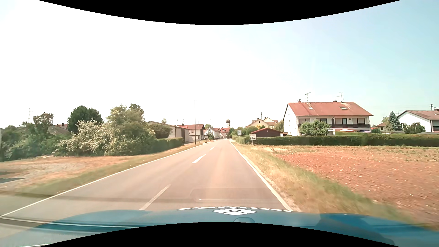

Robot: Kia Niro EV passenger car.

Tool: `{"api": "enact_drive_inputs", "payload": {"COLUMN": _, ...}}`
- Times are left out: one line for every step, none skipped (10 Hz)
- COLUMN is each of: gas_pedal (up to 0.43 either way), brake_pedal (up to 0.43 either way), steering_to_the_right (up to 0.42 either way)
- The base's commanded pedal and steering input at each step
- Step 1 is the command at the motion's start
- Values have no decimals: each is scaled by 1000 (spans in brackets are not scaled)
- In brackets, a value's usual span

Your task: Follow the waypoints while adhering to traffic rules and regulations

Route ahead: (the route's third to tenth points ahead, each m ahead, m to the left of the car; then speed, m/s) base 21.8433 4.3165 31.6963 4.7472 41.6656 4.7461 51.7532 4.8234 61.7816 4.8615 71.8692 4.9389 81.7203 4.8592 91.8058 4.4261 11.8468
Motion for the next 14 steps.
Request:
{"api": "enact_drive_inputs", "payload": {"gas_pedal": 98, "brake_pedal": 0, "steering_to_the_right": -1}}
{"api": "enact_drive_inputs", "payload": {"gas_pedal": 98, "brake_pedal": 0, "steering_to_the_right": -1}}
{"api": "enact_drive_inputs", "payload": {"gas_pedal": 98, "brake_pedal": 0, "steering_to_the_right": -1}}
{"api": "enact_drive_inputs", "payload": {"gas_pedal": 110, "brake_pedal": 0, "steering_to_the_right": -1}}
{"api": "enact_drive_inputs", "payload": {"gas_pedal": 130, "brake_pedal": 0, "steering_to_the_right": -3}}
{"api": "enact_drive_inputs", "payload": {"gas_pedal": 138, "brake_pedal": 0, "steering_to_the_right": -4}}
{"api": "enact_drive_inputs", "payload": {"gas_pedal": 150, "brake_pedal": 0, "steering_to_the_right": -7}}
{"api": "enact_drive_inputs", "payload": {"gas_pedal": 157, "brake_pedal": 0, "steering_to_the_right": -7}}
{"api": "enact_drive_inputs", "payload": {"gas_pedal": 157, "brake_pedal": 0, "steering_to_the_right": -6}}
{"api": "enact_drive_inputs", "payload": {"gas_pedal": 157, "brake_pedal": 0, "steering_to_the_right": -5}}
{"api": "enact_drive_inputs", "payload": {"gas_pedal": 157, "brake_pedal": 0, "steering_to_the_right": -4}}
{"api": "enact_drive_inputs", "payload": {"gas_pedal": 157, "brake_pedal": 0, "steering_to_the_right": -4}}
{"api": "enact_drive_inputs", "payload": {"gas_pedal": 157, "brake_pedal": 0, "steering_to_the_right": -4}}
{"api": "enact_drive_inputs", "payload": {"gas_pedal": 157, "brake_pedal": 0, "steering_to_the_right": -3}}
